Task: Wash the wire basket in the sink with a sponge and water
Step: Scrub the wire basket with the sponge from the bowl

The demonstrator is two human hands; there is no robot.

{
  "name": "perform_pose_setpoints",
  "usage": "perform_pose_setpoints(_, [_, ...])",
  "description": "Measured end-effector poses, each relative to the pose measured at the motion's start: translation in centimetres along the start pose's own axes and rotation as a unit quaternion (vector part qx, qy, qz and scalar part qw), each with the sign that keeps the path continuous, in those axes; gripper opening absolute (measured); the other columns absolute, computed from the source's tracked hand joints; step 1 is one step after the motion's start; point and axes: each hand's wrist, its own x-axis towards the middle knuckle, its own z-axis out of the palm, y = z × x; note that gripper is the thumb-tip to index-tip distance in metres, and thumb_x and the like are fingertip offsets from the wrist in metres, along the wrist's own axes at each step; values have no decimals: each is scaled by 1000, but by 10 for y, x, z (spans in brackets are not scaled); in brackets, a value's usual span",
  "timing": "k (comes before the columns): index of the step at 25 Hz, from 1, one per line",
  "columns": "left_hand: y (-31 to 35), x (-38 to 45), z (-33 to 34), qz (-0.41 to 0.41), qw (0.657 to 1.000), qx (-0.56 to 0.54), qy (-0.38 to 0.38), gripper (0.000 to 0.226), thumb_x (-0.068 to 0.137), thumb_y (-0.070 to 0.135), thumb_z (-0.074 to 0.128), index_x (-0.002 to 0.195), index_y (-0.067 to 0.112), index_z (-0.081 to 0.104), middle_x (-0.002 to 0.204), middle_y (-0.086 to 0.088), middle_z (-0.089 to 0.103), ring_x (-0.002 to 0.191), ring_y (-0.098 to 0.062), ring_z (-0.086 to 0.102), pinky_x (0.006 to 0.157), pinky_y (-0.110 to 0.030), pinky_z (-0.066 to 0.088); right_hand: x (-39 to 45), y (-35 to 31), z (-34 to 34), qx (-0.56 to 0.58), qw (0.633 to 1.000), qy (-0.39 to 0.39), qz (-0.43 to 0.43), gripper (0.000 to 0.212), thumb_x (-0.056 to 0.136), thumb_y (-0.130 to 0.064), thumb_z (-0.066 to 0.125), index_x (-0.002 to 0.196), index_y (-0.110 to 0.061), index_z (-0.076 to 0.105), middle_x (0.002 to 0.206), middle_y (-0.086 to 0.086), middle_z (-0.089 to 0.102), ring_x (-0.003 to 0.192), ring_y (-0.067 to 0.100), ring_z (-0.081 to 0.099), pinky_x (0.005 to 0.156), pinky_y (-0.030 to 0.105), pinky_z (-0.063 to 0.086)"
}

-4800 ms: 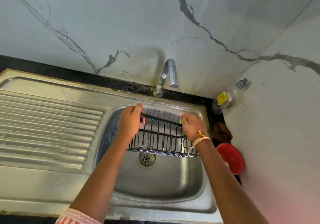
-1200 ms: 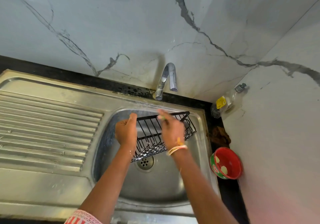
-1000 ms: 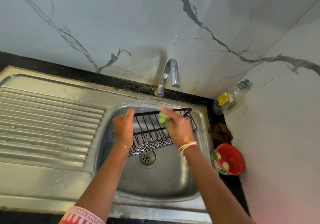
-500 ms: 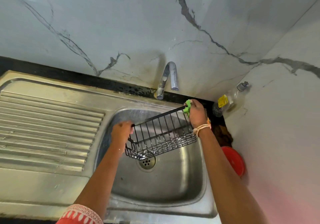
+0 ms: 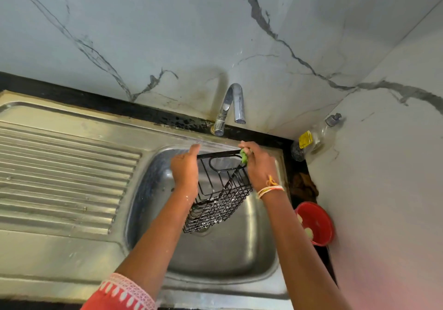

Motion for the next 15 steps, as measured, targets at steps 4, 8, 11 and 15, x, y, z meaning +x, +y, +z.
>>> perform_pose_setpoints(4, [-12,-7,6,26,1000,10,-7,36,89,10,60,56,13,46,53,-3,36,51,-14,31,50,-29,26,-36,-44,43,8,982,-17,-186,44,90,1,50,128,-19,58,114,10,68,94,23,68,81,32,56])
perform_pose_setpoints(8, [-9,-6,-6,14,1000,10,10,44,88,11,64,55,16,36,53,0,29,48,-12,23,47,-24,23,4,18,16,25,999,-13,25,30,98,-11,46,118,-22,65,106,8,71,84,17,63,71,19,47])
perform_pose_setpoints(11, [-5,5,-9,9,1000,-20,17,41,86,13,64,56,18,36,56,-2,30,50,-14,23,49,-29,21,-1,64,8,123,985,13,118,23,95,-3,50,105,-4,71,106,13,69,88,16,61,84,20,50])
perform_pose_setpoints(15, [-3,7,-6,-46,994,-102,-1,36,85,12,60,57,18,39,44,4,34,39,-12,26,44,-26,19,-37,77,8,324,910,70,250,19,99,-5,44,107,-1,61,93,15,67,64,12,63,55,22,56])
